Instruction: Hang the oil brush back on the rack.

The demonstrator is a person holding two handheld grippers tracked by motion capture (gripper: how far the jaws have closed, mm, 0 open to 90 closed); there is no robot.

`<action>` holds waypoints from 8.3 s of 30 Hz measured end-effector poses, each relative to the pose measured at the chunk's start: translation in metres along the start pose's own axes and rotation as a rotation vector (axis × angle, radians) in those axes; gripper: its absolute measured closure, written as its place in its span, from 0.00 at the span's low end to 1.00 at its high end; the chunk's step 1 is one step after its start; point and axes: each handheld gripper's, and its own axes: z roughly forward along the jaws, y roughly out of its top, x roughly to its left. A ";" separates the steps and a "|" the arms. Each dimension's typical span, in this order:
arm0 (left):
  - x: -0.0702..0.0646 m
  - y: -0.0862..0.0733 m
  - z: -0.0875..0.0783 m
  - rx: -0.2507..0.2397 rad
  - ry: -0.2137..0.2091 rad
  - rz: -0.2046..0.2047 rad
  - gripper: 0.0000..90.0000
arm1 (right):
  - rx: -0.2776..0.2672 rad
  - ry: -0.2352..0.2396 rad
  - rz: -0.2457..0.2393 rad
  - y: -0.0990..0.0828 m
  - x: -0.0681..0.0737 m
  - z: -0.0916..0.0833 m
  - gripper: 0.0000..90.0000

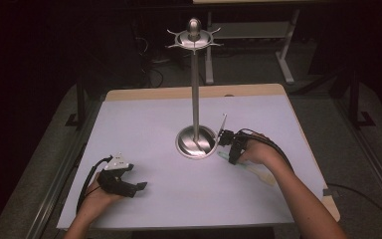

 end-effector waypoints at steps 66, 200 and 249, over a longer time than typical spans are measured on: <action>0.002 0.000 -0.003 -0.019 0.009 0.002 0.14 | -1.120 0.091 0.201 -0.117 -0.012 -0.093 0.87; 0.000 0.001 -0.001 -0.010 -0.002 0.001 0.14 | -1.197 0.009 0.068 -0.053 -0.006 -0.211 0.59; -0.001 -0.003 -0.001 -0.009 0.008 -0.018 0.14 | -0.948 -0.085 0.254 -0.152 0.011 -0.042 0.30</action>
